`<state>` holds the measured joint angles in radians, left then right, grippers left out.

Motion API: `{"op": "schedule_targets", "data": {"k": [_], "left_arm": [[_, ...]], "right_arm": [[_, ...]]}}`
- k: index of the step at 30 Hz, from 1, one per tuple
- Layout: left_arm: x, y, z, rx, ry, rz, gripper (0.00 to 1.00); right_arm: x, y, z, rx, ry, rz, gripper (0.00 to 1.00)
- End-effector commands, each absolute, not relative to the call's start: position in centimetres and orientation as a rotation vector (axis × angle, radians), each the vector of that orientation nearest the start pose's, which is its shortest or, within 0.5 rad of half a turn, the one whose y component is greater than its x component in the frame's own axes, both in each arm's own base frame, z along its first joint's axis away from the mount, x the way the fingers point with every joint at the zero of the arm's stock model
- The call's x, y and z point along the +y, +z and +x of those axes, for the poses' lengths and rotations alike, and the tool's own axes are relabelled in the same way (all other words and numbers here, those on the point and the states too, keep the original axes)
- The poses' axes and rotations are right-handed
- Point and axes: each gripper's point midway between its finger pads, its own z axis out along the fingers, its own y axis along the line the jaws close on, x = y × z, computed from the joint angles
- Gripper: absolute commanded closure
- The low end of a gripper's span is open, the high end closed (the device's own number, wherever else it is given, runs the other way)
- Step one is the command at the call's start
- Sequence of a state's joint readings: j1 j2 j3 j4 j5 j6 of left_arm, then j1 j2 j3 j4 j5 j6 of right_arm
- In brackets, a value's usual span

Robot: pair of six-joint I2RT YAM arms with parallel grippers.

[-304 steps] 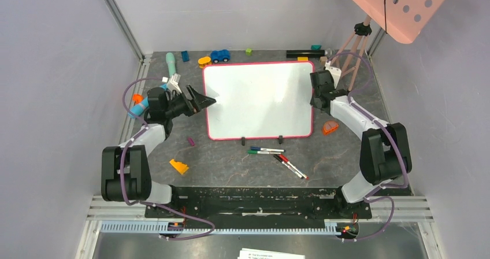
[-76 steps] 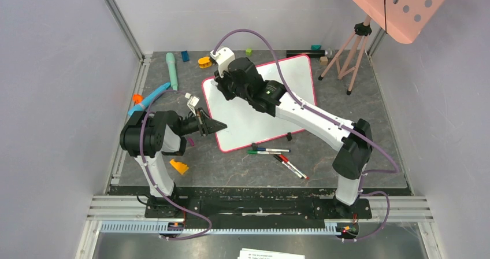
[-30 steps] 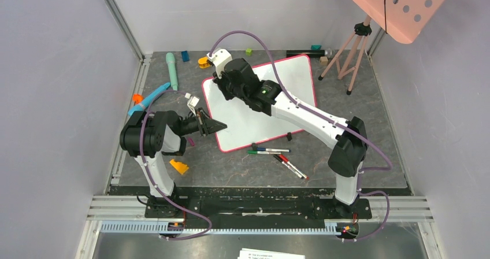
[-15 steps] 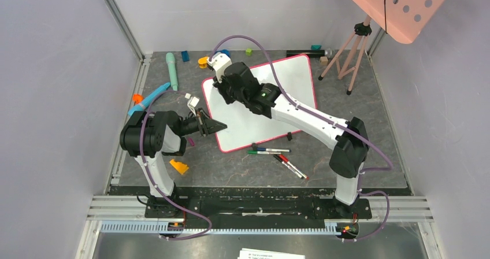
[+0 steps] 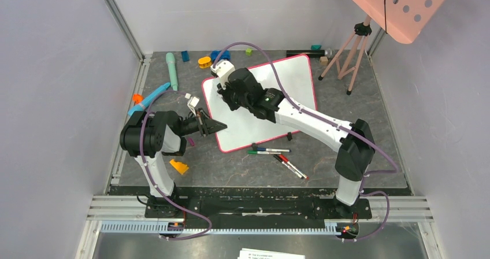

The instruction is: Write a sentence on the whiteboard

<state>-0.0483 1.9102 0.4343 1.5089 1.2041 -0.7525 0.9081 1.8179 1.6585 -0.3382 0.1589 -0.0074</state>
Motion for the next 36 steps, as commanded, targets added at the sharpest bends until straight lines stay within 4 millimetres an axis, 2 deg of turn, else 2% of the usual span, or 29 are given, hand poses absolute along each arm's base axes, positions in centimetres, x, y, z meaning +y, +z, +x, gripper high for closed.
{"op": "schedule_targets", "data": {"k": [1,4,13,19,27,36], "left_arm": [[-19.7,9.6,27.6,1.642,-1.481,0.653,0.96],[-19.7,9.6,27.6,1.643,-1.481,0.653,0.95],[-19.7,9.6,27.6,1.64,-1.481,0.656,0.96],[-19.7,9.6,27.6,1.642,-1.48,0.654,0.96],[-19.7,9.6,27.5,1.641,-1.481,0.656,0.96],[-19.8,9.6,27.5,1.639,-1.481,0.66,0.96]], "right_arm": [[39.4,24.1,34.6,1.909,0.39,-0.816,1.0],[39.5,24.2,34.7,1.906,0.393,-0.815,1.0],[40.5,28.7,34.8,1.806,0.465,-0.777,1.0],[40.8,30.0,35.1,1.772,0.482,-0.759,1.0],[41.2,31.1,36.0,1.749,0.461,-0.738,1.0],[41.6,30.9,37.1,1.756,0.43,-0.728,1.0]]}}
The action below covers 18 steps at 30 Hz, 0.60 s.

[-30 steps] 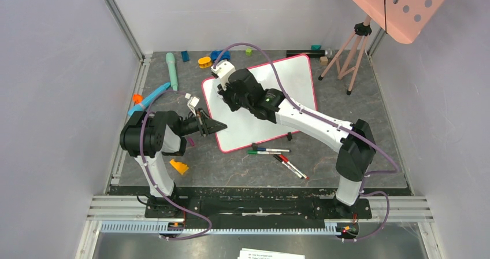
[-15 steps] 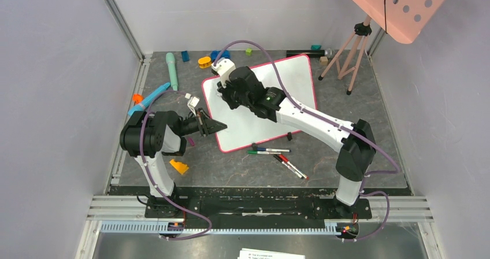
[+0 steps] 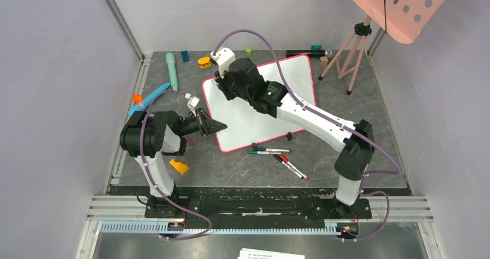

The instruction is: Write a sentence on the whiteboard

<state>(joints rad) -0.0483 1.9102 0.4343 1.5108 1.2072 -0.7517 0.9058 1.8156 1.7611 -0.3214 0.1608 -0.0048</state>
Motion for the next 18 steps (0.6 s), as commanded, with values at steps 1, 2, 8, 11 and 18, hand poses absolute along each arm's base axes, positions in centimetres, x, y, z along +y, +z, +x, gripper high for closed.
{"op": "schedule_targets", "data": {"k": [1,2,8,11,18], "left_arm": [[-19.8,9.7,27.5,1.638,-1.481,0.662,0.96],[-19.8,9.6,27.5,1.638,-1.481,0.662,0.96],[-19.8,9.7,27.5,1.637,-1.48,0.663,0.96],[-19.8,9.7,27.5,1.636,-1.479,0.664,0.96],[-19.7,9.7,27.5,1.637,-1.479,0.662,0.96]], "right_arm": [[41.7,30.8,37.2,1.756,0.43,-0.729,1.0],[41.8,30.8,37.3,1.755,0.428,-0.729,1.0],[41.8,30.4,37.7,1.763,0.405,-0.728,1.0],[41.7,30.1,37.8,1.771,0.4,-0.729,1.0],[41.7,29.3,37.9,1.783,0.392,-0.734,1.0]]}}
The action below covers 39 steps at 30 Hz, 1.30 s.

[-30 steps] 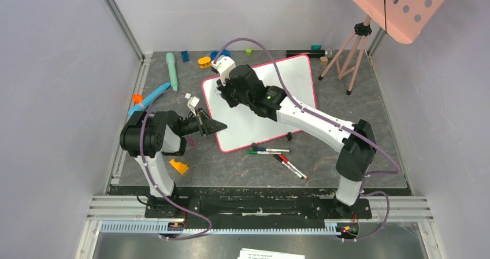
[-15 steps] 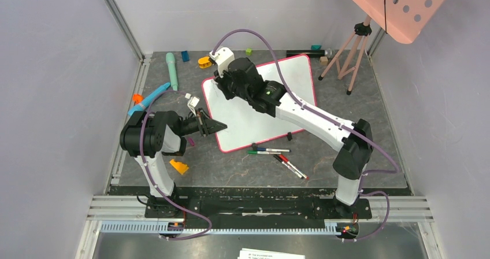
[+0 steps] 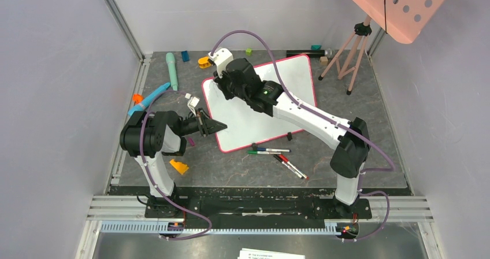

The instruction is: Write a sentence on the whiteboard

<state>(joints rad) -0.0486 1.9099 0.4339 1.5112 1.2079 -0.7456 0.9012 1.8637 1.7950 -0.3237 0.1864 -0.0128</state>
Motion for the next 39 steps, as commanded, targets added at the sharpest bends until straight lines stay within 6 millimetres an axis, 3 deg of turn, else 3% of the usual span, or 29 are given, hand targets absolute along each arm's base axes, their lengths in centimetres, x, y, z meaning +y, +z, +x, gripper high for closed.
{"op": "schedule_targets", "data": {"k": [1,25,39], "left_arm": [[-19.7,9.7,27.5,1.637,-1.479,0.663,0.96],[-19.8,9.8,27.4,1.633,-1.478,0.669,0.96],[-19.8,9.7,27.4,1.632,-1.477,0.67,0.96]], "right_arm": [[41.6,29.2,37.9,1.786,0.389,-0.737,1.0],[40.8,26.8,37.5,1.842,0.358,-0.752,1.0],[39.9,26.6,38.3,1.872,0.285,-0.701,1.0]]}}
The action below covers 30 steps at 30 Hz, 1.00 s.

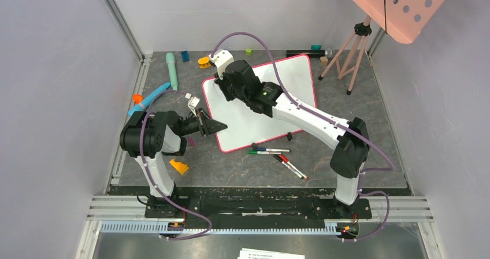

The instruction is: Write a sentence on the whiteboard

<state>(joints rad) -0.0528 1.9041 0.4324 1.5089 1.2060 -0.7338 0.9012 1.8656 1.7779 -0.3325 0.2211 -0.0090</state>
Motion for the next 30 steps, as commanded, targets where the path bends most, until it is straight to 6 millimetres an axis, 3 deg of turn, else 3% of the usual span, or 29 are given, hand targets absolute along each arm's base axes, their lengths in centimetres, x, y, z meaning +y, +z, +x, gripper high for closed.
{"op": "schedule_targets", "data": {"k": [1,30], "left_arm": [[-19.8,9.7,27.4,1.632,-1.477,0.671,0.96],[-19.8,9.7,27.4,1.635,-1.479,0.667,0.96]], "right_arm": [[39.8,26.5,38.4,1.874,0.28,-0.699,1.0],[37.0,24.7,38.4,1.939,0.181,-0.681,1.0]]}}
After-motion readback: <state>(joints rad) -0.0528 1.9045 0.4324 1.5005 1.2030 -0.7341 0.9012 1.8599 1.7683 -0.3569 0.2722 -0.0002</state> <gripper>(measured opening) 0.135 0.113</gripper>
